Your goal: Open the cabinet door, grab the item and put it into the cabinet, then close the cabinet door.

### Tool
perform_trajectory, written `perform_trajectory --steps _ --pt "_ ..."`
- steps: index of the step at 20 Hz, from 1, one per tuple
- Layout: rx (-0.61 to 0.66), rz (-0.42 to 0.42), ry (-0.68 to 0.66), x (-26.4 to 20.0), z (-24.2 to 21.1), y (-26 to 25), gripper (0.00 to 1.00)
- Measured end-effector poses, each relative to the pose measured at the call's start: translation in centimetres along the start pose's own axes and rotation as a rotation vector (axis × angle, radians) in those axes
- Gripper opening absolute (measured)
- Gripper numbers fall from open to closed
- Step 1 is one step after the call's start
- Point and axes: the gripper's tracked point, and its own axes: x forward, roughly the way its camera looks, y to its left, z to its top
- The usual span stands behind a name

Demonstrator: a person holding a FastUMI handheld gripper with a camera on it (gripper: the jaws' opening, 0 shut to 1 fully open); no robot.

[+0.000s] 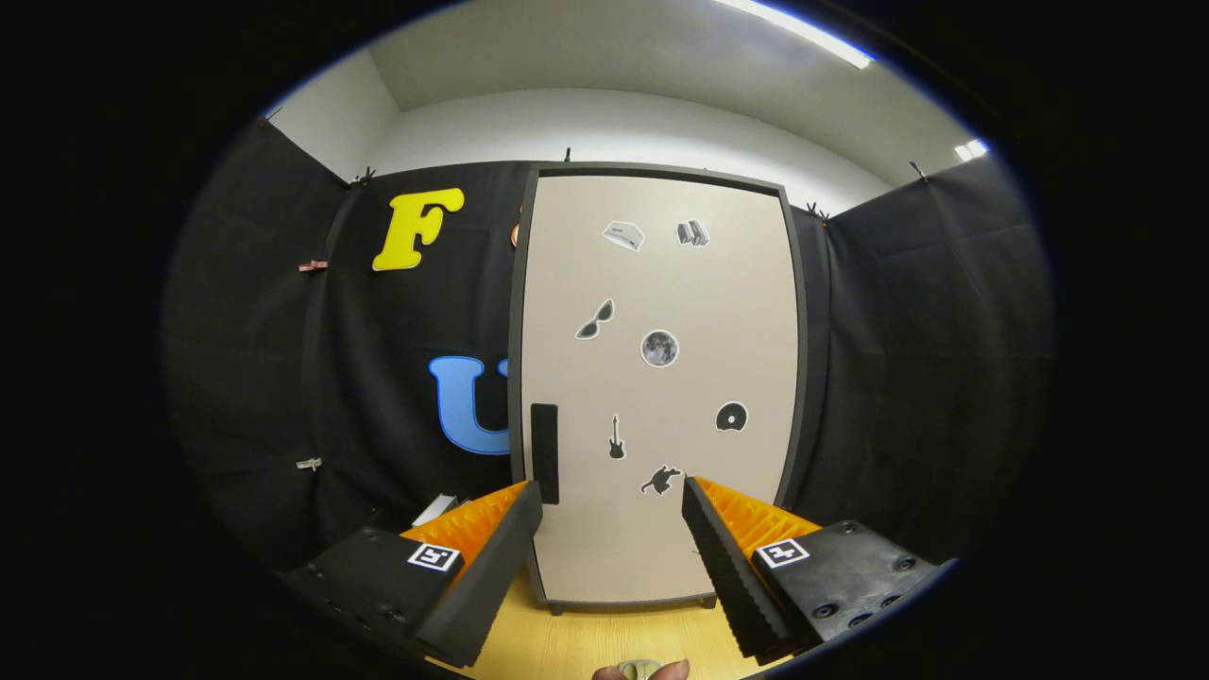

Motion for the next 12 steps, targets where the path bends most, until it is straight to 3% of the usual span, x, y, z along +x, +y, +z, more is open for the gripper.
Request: perform_trajectory --steps 12 --pt "0.042 0.061 -0.008 6.0 -1.2 4.8 0.98"
